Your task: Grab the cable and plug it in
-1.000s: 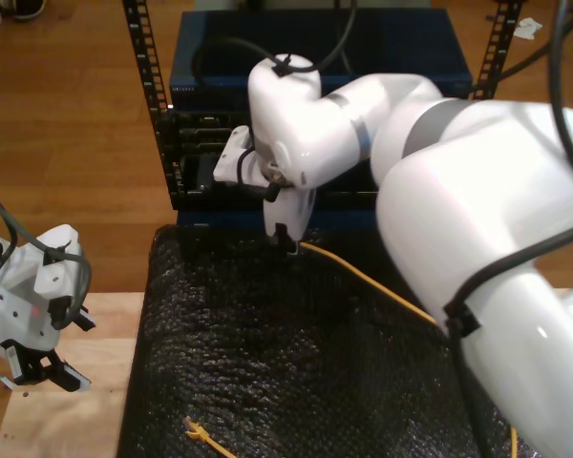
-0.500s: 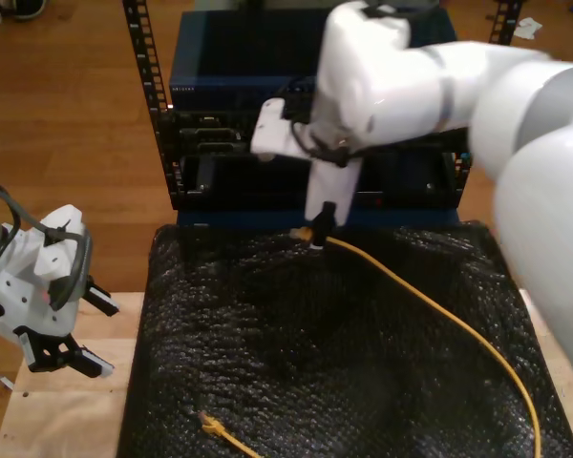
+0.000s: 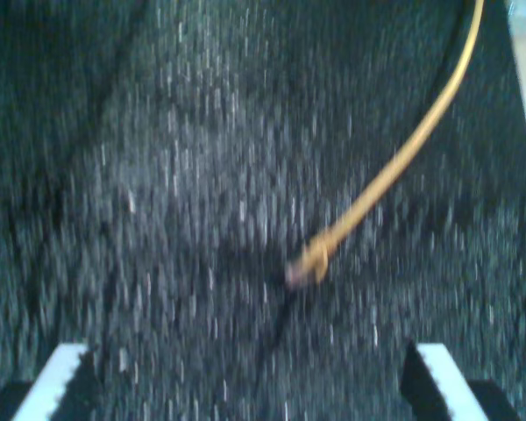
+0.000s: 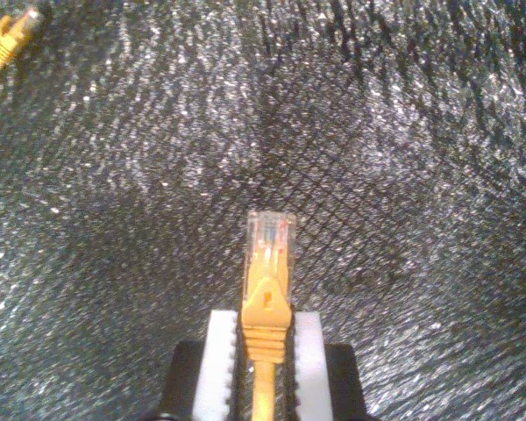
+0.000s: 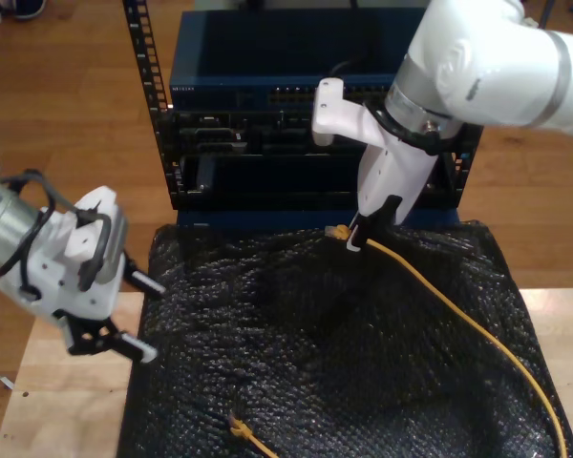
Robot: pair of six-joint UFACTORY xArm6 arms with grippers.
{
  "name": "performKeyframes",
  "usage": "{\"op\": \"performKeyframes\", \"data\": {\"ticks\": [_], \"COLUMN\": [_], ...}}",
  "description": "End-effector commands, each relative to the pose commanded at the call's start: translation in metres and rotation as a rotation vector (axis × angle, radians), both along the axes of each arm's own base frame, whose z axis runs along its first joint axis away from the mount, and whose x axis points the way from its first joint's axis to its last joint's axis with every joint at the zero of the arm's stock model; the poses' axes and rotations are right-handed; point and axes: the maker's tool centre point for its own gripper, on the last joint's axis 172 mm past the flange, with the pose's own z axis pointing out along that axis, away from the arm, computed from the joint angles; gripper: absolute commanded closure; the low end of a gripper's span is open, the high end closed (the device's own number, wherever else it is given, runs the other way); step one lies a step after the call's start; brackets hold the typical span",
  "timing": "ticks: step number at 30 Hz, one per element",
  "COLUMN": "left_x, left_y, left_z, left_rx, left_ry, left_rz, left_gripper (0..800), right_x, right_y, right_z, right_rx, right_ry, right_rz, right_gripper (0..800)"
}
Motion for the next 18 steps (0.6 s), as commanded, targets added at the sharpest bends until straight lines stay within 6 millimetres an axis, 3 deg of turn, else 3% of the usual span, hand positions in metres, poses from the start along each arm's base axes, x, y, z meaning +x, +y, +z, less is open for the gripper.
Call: {"op": "performKeyframes", "data": {"ticks": [5, 12, 18], "left_x": [0.007, 0.006, 0.011], "left_y": [-0.031, -0.072, -0.097], "left_z": [0.014, 0.024, 0.030], "left_rx": [-0.077, -0.143, -0.203], "left_ry": [-0.020, -0.023, -0.011], "left_rz": [-0.009, -0.055, -0.068], "left_gripper": [0, 1, 0], "right_x": [-0.008, -0.017, -0.028], "right_y": [-0.001, 0.010, 0.015], "right_z": [0.009, 0.036, 0.048], "right_rx": [0.013, 0.083, 0.113], "right_ry": [-0.021, -0.053, -0.038], "right_rz": [0.016, 0.018, 0.023], "right_gripper": [797, 797, 797]}}
